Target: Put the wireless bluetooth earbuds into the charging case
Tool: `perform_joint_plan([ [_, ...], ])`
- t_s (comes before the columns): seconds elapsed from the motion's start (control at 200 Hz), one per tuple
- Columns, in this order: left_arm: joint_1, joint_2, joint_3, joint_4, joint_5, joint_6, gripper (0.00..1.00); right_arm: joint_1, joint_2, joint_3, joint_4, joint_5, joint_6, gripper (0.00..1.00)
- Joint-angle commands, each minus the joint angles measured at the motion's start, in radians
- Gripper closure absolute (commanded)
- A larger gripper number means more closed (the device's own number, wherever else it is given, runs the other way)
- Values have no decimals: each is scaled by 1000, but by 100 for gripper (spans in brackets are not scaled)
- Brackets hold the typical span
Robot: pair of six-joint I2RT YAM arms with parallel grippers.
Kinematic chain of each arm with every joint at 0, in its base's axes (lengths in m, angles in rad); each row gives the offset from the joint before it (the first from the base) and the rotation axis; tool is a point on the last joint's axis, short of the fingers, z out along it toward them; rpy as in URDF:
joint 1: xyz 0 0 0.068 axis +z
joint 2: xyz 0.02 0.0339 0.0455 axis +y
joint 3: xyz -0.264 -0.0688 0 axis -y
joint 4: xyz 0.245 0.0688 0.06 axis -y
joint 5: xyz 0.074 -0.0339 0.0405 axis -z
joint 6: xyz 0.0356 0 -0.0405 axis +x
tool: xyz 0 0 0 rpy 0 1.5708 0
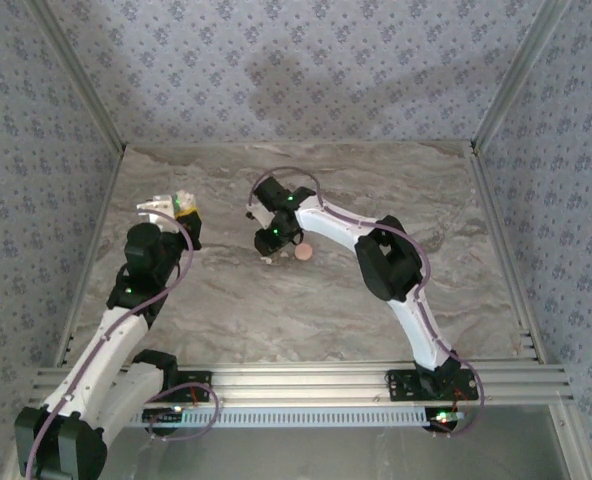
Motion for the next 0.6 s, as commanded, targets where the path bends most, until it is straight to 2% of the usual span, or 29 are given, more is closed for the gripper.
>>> perform_joint_plan([
  [0.0,4,-26,-6,7,-10,11,86,1,-11,77,-26,6,44,62],
  [0.32,7,-32,-10,7,-13,14,86,23,58,166,-188,76,128,56],
  [0.595,7,-31,-18,14,-10,6,86,45,75,139,-230,95,143,51],
])
